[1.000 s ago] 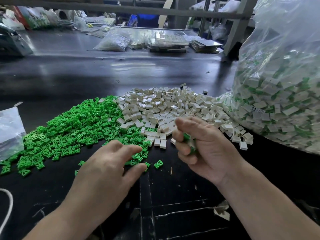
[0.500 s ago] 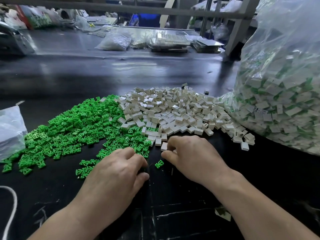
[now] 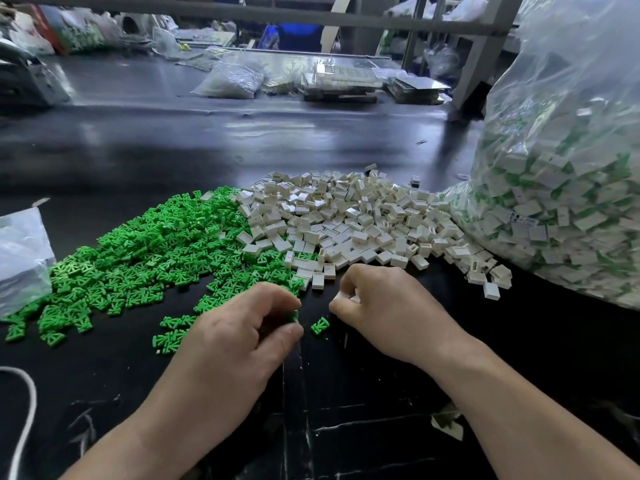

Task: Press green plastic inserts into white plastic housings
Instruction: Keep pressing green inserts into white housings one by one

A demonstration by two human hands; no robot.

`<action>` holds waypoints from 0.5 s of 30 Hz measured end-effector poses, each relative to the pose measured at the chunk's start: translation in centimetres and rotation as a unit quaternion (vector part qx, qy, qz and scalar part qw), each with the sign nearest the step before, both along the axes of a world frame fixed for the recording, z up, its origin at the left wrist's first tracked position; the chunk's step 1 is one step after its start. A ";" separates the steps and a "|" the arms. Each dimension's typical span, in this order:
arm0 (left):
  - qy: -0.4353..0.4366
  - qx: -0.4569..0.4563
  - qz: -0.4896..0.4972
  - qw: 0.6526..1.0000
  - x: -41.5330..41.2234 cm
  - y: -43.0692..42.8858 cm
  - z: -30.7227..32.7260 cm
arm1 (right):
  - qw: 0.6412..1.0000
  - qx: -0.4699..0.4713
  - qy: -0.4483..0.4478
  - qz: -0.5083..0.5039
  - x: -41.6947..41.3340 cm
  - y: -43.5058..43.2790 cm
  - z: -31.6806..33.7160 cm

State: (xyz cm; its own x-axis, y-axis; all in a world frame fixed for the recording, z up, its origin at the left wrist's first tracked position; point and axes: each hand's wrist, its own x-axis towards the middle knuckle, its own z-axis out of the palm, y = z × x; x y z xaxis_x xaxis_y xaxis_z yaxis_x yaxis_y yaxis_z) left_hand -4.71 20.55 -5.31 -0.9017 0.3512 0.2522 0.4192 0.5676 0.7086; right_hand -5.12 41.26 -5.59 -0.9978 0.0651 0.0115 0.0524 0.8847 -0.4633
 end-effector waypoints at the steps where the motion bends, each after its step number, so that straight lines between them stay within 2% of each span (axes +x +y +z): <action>1: -0.024 0.044 0.004 0.999 0.1 0.1 0.1 | 0.997 -0.080 -0.018 -0.006 0.2 0.3 0.2; 2: -0.052 0.090 0.003 0.995 0.1 0.1 0.3 | 0.981 -0.190 -0.045 -0.008 0.3 0.4 0.4; 3: -0.083 0.135 -0.003 0.987 0.1 0.2 0.4 | 0.946 -0.314 -0.076 -0.006 0.5 0.4 0.7; 5: -0.135 0.211 -0.019 0.968 0.2 0.4 0.7 | 0.841 -0.527 -0.126 0.005 0.7 0.3 1.1; 7: -0.162 0.264 -0.026 0.951 0.2 0.5 0.7 | 0.732 -0.661 -0.166 0.020 0.6 0.1 1.3; 8: -0.169 0.282 -0.026 0.944 0.2 0.5 0.7 | 0.691 -0.699 -0.186 0.025 0.6 0.0 1.4; 10: -0.167 0.299 -0.034 0.939 0.2 0.6 0.8 | 0.634 -0.741 -0.217 0.034 0.7 -0.2 1.4; 12: -0.166 0.305 -0.039 0.937 0.3 0.6 0.9 | 0.602 -0.764 -0.230 0.045 0.8 -0.5 1.4; 15: -0.167 0.308 -0.029 0.936 0.3 0.6 1.0 | 0.581 -0.778 -0.233 0.063 0.9 -0.6 1.4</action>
